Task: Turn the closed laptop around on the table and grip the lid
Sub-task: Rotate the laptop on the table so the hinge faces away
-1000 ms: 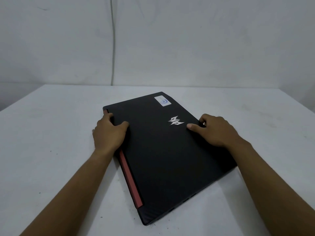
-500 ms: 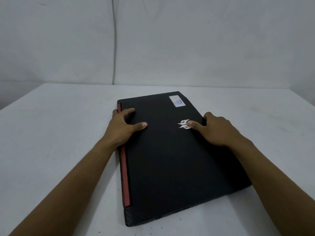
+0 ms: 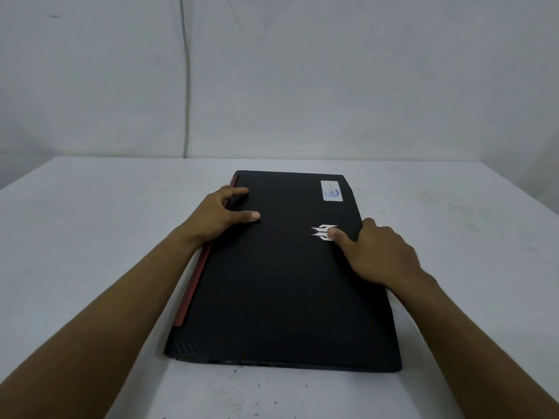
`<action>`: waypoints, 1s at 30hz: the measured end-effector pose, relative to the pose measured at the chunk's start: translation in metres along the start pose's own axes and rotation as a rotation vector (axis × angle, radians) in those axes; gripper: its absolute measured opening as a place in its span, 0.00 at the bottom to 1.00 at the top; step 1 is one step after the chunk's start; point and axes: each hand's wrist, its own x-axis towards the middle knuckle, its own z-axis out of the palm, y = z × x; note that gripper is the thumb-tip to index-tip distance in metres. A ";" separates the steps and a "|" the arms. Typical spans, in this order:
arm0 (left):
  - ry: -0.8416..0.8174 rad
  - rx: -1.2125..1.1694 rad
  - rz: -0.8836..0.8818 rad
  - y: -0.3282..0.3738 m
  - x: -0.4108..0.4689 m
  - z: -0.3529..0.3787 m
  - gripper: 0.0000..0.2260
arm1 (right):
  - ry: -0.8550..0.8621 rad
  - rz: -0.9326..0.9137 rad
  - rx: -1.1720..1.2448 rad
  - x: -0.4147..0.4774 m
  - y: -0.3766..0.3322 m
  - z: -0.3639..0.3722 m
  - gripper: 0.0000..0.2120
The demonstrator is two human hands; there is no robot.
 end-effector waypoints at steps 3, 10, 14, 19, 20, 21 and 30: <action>0.035 -0.017 0.019 -0.005 -0.011 0.001 0.31 | 0.047 -0.013 -0.004 0.004 -0.004 -0.002 0.34; 0.155 -0.146 0.036 -0.023 -0.028 0.001 0.25 | 0.035 -0.167 -0.086 0.054 -0.033 -0.003 0.38; 0.194 -0.208 0.055 -0.029 -0.024 0.001 0.22 | -0.012 -0.253 -0.127 0.091 -0.042 -0.004 0.37; 0.218 -0.257 0.072 -0.030 -0.023 0.001 0.20 | -0.101 -0.337 -0.125 0.129 -0.051 -0.008 0.40; 0.227 -0.266 0.077 -0.030 -0.023 0.002 0.20 | -0.113 -0.347 -0.101 0.134 -0.052 -0.009 0.40; 0.237 -0.280 0.077 -0.031 -0.022 0.002 0.20 | -0.124 -0.358 -0.069 0.137 -0.053 -0.010 0.41; 0.252 -0.346 0.085 -0.030 -0.022 0.003 0.19 | -0.109 -0.338 0.177 0.147 -0.048 -0.002 0.46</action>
